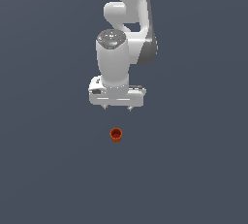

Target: Pick up the object and move it to a goal position.

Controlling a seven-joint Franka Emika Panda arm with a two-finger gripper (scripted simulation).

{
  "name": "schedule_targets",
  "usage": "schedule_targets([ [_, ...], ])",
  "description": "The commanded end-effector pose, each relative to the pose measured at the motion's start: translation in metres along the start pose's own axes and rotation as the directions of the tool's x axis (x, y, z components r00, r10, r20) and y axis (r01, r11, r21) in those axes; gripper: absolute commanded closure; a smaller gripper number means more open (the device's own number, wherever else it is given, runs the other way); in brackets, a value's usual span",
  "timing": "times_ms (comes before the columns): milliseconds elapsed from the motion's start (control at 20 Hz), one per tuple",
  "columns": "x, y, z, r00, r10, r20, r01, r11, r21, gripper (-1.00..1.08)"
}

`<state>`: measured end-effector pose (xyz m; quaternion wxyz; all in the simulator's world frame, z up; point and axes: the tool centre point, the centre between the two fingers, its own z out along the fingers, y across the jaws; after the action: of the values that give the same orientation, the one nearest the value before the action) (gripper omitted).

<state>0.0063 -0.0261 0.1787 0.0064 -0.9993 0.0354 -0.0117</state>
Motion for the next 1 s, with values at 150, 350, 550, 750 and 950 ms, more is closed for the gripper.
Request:
schedule_targets([
  [150, 0.001, -0.003, -0.001, 1.0, -0.014, -0.003, 0.014, 1.0, -0.002, -0.92],
  [350, 0.003, -0.015, -0.007, 0.998, -0.066, -0.015, 0.065, 0.998, -0.008, -0.92],
  [550, 0.003, -0.021, -0.01, 0.996, -0.085, -0.02, 0.085, 0.996, -0.011, -0.92],
  [750, 0.005, -0.019, -0.007, 0.996, -0.085, -0.018, 0.085, 0.996, -0.011, -0.92],
  [950, 0.011, -0.017, 0.001, 0.995, -0.101, -0.014, 0.101, 0.995, -0.012, -0.92],
])
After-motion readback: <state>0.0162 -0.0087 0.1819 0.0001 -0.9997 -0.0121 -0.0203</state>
